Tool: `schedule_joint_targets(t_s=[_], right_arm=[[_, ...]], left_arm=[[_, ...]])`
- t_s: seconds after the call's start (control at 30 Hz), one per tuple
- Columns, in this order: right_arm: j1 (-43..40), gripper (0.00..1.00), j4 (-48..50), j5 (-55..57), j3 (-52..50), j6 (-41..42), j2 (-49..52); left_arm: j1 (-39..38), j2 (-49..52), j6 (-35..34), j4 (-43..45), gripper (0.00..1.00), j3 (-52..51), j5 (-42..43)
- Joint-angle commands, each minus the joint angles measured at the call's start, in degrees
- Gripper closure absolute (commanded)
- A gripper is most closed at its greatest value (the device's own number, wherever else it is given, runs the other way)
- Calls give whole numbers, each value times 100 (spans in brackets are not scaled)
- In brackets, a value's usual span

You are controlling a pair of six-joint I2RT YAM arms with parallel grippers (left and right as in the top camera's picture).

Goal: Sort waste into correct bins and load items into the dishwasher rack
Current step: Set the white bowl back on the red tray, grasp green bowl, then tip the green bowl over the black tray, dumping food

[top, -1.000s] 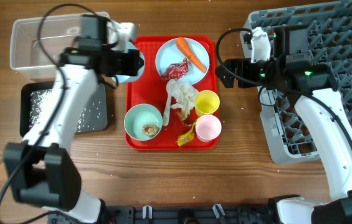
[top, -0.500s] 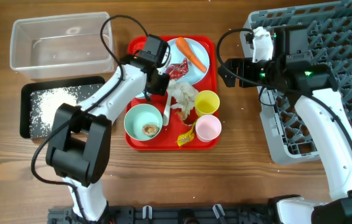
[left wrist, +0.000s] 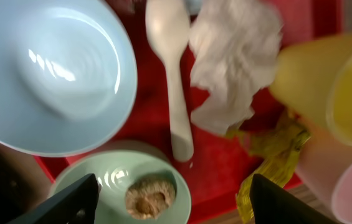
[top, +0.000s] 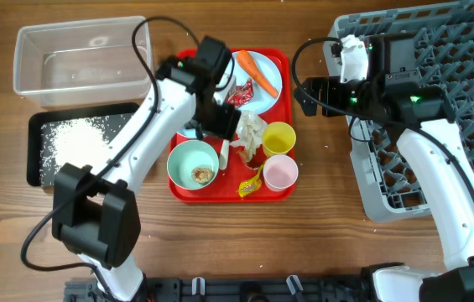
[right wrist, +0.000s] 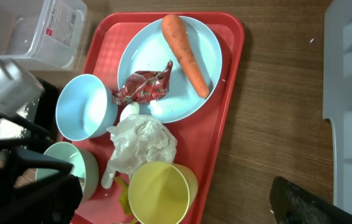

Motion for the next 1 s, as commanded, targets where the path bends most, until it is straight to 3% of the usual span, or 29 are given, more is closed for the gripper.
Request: schedule_joint_targets(t_s=[0.0,0.07,0.17,0.33,0.43,0.5,0.67,0.83,0.97], right_arm=[[22,0,-2,61,120,7,59],[24,0,-4,59,120,15,59],[24,0,-22,59,120,20,59],[24,1,-24,59,120,17,59],[24,0,-22,61,120,17,59],[24,0,-22,61,120,17,59],[24,1,-20,66,120,11,59],[24,0,20,85,120,2,59],[22,0,44,192,120,2,59]], left_arm=[[-37,20,-391,160,27,-857,260],[-122,20,-474,435,28,-1220,264],[-407,22,-682,876,41,-1681,299],[-551,22,-855,951,81,-1716,236],[-551,33,-970,953,91,-1718,-111],[-549,109,-1174,979,94,-1722,-597],[-551,188,-1279,1196,96,-1722,-649],[-527,-219,-1276,140,96,-1141,-669],[-348,-931,-1283,-63,96,-964,-575]])
